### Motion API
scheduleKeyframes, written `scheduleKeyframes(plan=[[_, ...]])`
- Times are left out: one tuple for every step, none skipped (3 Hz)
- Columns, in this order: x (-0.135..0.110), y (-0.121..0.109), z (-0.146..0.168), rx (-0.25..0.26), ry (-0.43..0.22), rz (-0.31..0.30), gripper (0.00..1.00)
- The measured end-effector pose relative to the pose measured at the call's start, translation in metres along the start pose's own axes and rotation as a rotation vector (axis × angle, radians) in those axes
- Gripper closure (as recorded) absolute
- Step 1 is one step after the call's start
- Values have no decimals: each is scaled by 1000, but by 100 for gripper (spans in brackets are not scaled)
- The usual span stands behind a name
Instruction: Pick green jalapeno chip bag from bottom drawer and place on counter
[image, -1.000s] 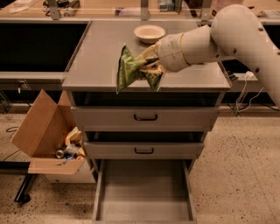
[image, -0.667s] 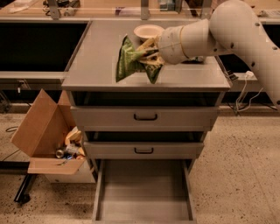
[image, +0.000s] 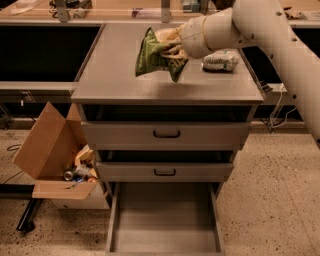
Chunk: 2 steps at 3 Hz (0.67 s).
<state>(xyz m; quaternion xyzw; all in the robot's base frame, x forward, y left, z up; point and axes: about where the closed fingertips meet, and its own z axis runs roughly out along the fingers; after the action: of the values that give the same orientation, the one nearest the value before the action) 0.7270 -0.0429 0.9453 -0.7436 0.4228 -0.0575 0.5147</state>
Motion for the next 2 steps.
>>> scheduleKeyframes(plan=[[21, -7, 10, -6, 42, 53, 100], [41, -1, 24, -45, 68, 109, 73]])
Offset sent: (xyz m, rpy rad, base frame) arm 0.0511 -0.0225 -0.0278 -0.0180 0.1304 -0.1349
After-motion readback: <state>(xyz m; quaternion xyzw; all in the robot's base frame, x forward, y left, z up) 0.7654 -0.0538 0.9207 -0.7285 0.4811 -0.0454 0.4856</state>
